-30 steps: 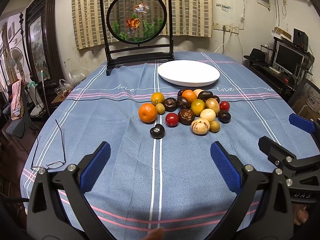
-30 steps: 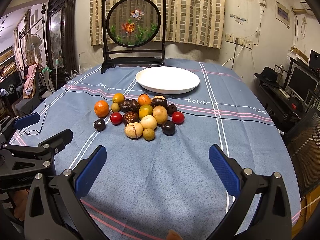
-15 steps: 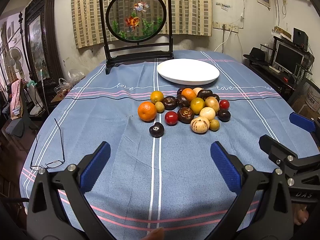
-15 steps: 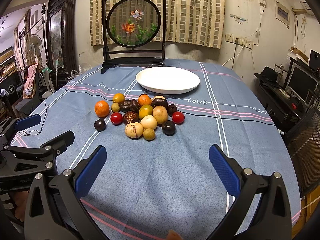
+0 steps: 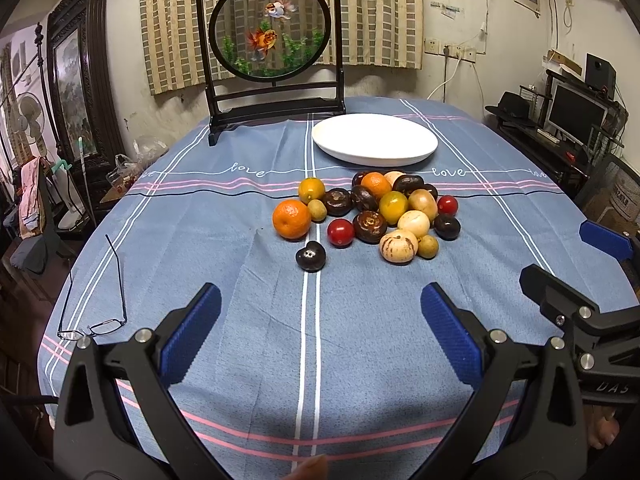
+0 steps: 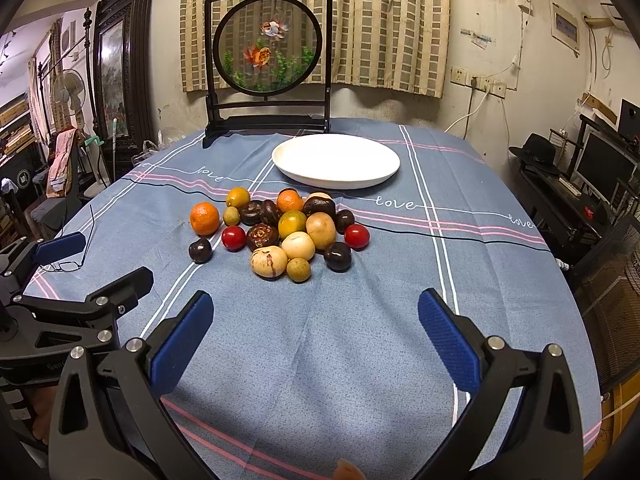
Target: Organize fruits
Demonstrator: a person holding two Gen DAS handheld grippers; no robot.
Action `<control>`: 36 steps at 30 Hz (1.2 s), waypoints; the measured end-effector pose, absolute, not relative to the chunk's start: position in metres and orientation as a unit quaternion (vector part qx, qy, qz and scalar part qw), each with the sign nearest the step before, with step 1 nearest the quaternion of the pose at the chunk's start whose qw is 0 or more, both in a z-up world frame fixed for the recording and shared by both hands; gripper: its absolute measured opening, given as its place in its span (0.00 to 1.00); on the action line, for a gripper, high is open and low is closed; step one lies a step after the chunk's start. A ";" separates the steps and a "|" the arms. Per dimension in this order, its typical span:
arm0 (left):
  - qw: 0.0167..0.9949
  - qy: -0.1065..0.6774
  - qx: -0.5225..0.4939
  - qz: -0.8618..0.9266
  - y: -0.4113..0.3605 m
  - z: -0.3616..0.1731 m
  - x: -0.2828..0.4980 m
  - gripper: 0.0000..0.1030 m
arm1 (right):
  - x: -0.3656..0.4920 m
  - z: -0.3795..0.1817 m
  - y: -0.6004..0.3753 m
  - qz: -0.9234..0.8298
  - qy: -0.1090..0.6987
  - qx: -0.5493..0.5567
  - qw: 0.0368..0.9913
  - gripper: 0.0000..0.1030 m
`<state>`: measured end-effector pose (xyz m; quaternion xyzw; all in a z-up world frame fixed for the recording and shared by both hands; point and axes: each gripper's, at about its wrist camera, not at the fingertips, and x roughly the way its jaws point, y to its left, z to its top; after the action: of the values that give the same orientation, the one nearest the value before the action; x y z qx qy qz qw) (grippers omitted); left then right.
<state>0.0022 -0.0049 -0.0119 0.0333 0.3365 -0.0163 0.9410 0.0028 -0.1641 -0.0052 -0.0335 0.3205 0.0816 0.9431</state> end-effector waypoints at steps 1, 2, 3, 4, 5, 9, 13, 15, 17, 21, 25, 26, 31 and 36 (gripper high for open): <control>0.941 0.337 0.033 -0.017 -0.004 -0.012 0.003 0.98 | 0.003 -0.005 -0.164 0.081 0.321 -0.034 0.943 0.99; 0.941 0.338 0.033 -0.017 -0.005 -0.012 0.003 0.98 | 0.003 -0.005 -0.163 0.080 0.322 -0.035 0.943 0.99; 0.940 0.338 0.033 -0.017 -0.005 -0.012 0.003 0.98 | 0.003 -0.005 -0.163 0.080 0.322 -0.035 0.943 0.99; 0.940 0.339 0.033 -0.017 -0.005 -0.012 0.003 0.98 | 0.003 -0.005 -0.162 0.080 0.323 -0.034 0.943 0.99; 0.940 0.340 0.033 -0.018 -0.005 -0.012 0.003 0.98 | 0.003 -0.005 -0.163 0.080 0.323 -0.034 0.943 0.99; 0.940 0.340 0.033 -0.018 -0.005 -0.012 0.003 0.98 | 0.003 -0.004 -0.161 0.080 0.323 -0.033 0.942 0.99; 0.940 0.340 0.033 -0.018 -0.005 -0.012 0.003 0.98 | 0.003 -0.005 -0.163 0.081 0.324 -0.032 0.942 0.99; 0.940 0.340 0.033 -0.018 -0.005 -0.012 0.003 0.98 | 0.003 -0.005 -0.163 0.081 0.324 -0.032 0.942 0.99; 0.940 0.340 0.033 -0.018 -0.006 -0.012 0.003 0.98 | 0.003 -0.005 -0.163 0.081 0.324 -0.032 0.942 0.99; 0.940 0.340 0.033 -0.018 -0.005 -0.012 0.003 0.98 | 0.003 -0.005 -0.163 0.081 0.324 -0.032 0.942 0.99; 0.939 0.341 0.034 -0.019 -0.006 -0.013 0.003 0.98 | 0.003 -0.005 -0.163 0.082 0.325 -0.032 0.942 0.99; 0.939 0.341 0.034 -0.019 -0.006 -0.014 0.003 0.98 | 0.004 -0.007 -0.163 0.083 0.325 -0.032 0.942 0.99; 0.938 0.345 0.034 -0.019 -0.006 -0.016 0.005 0.98 | 0.003 -0.006 -0.163 0.083 0.325 -0.033 0.942 0.99; 0.937 0.348 0.035 -0.027 -0.007 -0.017 0.006 0.98 | 0.005 -0.008 -0.163 0.084 0.323 -0.032 0.942 0.99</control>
<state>0.0063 -0.0068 -0.0173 0.0345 0.3477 -0.0271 0.9366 0.0052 -0.1630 -0.0082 -0.0317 0.3231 0.0839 0.9421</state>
